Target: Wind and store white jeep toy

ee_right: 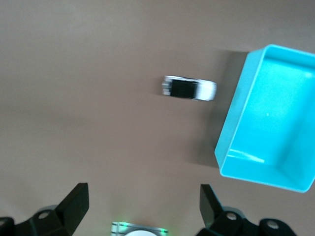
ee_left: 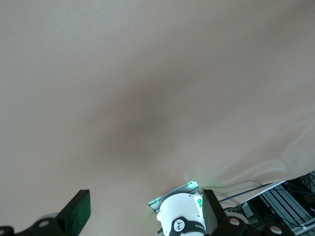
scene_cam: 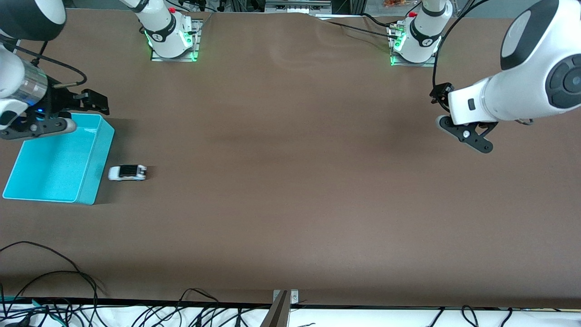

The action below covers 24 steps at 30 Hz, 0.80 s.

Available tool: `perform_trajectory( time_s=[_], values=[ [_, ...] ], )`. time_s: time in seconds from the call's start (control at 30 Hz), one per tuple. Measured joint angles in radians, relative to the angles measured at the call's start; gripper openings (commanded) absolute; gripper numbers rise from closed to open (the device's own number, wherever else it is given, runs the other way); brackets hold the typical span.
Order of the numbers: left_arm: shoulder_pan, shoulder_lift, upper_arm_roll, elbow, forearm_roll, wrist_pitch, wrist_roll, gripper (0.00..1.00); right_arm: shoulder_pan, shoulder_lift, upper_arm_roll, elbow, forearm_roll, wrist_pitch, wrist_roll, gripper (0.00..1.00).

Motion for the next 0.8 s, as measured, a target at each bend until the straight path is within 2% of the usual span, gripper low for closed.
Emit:
perform_trajectory(
  time_s=[0.23, 0.37, 0.53, 0.67, 0.8],
  values=[
    [-0.027, -0.051, -0.006, -0.004, 0.000, -0.007, -0.037, 1.00, 0.009, 0.029, 0.014, 0.000, -0.002, 0.009, -0.227, 1.00],
    [-0.046, -0.082, 0.014, -0.014, 0.000, -0.009, -0.039, 1.00, 0.009, 0.052, 0.015, 0.000, -0.002, 0.033, -0.396, 1.00],
    [-0.080, -0.128, 0.060, -0.061, 0.000, 0.048, -0.040, 1.00, 0.008, 0.085, 0.015, -0.003, -0.002, 0.072, -0.584, 1.00],
    [-0.101, -0.184, 0.105, -0.131, 0.000, 0.169, -0.041, 1.00, 0.007, 0.114, 0.014, -0.009, -0.002, 0.111, -0.712, 1.00],
    [-0.173, -0.223, 0.209, -0.175, 0.000, 0.236, -0.041, 1.00, 0.004, 0.140, 0.011, -0.027, -0.002, 0.167, -0.848, 1.00]
  ],
)
